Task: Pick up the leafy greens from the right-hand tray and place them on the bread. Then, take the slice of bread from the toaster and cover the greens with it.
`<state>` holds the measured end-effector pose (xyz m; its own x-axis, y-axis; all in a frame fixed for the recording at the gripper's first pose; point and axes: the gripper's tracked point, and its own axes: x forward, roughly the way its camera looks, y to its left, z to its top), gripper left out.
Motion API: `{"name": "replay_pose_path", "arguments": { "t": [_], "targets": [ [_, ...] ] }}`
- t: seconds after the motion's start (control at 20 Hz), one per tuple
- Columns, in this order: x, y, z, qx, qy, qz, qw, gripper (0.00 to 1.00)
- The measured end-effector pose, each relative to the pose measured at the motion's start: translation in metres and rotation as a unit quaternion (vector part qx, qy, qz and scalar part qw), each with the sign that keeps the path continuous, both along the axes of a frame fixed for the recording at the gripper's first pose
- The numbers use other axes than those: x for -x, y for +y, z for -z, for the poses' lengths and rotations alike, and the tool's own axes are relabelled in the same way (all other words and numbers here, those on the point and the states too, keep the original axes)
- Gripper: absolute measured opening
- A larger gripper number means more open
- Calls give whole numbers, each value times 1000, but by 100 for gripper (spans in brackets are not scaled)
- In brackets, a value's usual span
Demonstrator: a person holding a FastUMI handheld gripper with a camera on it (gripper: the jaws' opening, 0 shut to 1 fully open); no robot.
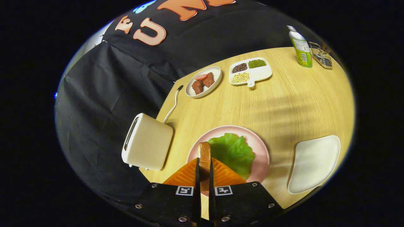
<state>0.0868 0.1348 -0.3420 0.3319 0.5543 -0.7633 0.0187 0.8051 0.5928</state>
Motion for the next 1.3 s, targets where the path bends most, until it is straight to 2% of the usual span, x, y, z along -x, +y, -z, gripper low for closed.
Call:
{"name": "replay_pose_path", "arguments": {
  "t": [0.5,0.75,1.05,1.3],
  "targets": [
    [1,-20,30,65,-14,-4,998,12],
    [-5,-27,41,120,-42,-7,992,32],
    [-23,-38,29,173,-102,2,980,48],
    [-42,-60,-29,216,-208,37,953,60]
  ]
}}
